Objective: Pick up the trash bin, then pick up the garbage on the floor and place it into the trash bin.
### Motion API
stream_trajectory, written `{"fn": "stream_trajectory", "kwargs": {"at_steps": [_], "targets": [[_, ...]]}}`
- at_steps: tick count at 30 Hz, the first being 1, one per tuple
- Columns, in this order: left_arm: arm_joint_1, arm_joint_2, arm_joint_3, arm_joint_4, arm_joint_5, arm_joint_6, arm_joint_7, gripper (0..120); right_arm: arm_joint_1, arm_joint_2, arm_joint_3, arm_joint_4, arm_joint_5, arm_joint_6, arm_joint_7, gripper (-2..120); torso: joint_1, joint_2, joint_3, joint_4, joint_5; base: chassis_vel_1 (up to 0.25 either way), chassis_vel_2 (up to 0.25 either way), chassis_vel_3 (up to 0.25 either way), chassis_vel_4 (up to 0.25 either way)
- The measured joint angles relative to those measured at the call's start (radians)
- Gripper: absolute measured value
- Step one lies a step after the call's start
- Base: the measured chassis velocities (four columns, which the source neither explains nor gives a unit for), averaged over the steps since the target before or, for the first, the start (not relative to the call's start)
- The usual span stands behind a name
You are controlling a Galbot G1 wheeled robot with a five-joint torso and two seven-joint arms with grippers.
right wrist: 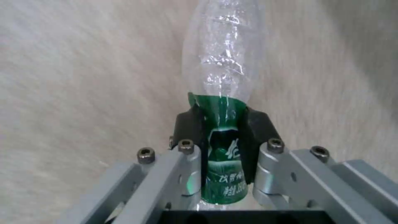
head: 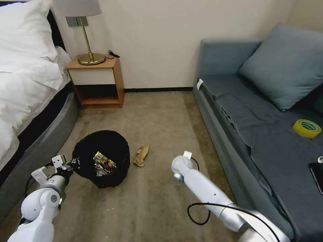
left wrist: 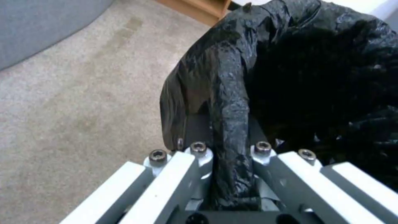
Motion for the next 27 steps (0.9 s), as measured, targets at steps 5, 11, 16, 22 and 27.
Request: {"fn": "stream_trajectory", "kwargs": {"at_steps": [5,11,16,22,27], "targets": [[-0.001,0.01,0.013,-0.003,-0.011,0.011,0.0,4,0.054,-0.052,-0.045,0.142,-0.044,0.043,-0.05,13,0.0,0.0,0.0,0.0001,-0.0001,0.0,0.0,0.0,0.0],[-0.008,0.024,0.031,-0.022,-0.021,0.041,0.005,4,0.125,-0.109,-0.112,0.309,-0.134,0.126,-0.159,13,0.0,0.0,0.0,0.0001,-0.0001,0.0,0.0,0.0,0.0],[-0.02,0.029,0.048,-0.027,-0.032,0.06,0.008,4,0.171,-0.138,-0.154,0.412,-0.241,0.202,-0.256,13,0.0,0.0,0.0,0.0,-0.0001,0.0,0.0,0.0,0.0],[-0.029,0.026,0.062,-0.031,-0.042,0.084,0.019,4,0.2,-0.186,-0.22,0.552,-0.34,0.31,-0.45,13,0.0,0.0,0.0,0.0001,-0.0001,0.0,0.0,0.0,0.0],[-0.036,0.021,0.065,-0.036,-0.047,0.093,0.02,4,0.213,-0.217,-0.291,0.639,-0.362,0.372,-0.56,13,0.0,0.0,0.0,0.0002,-0.0001,0.0,0.0,0.0,0.0]]}}
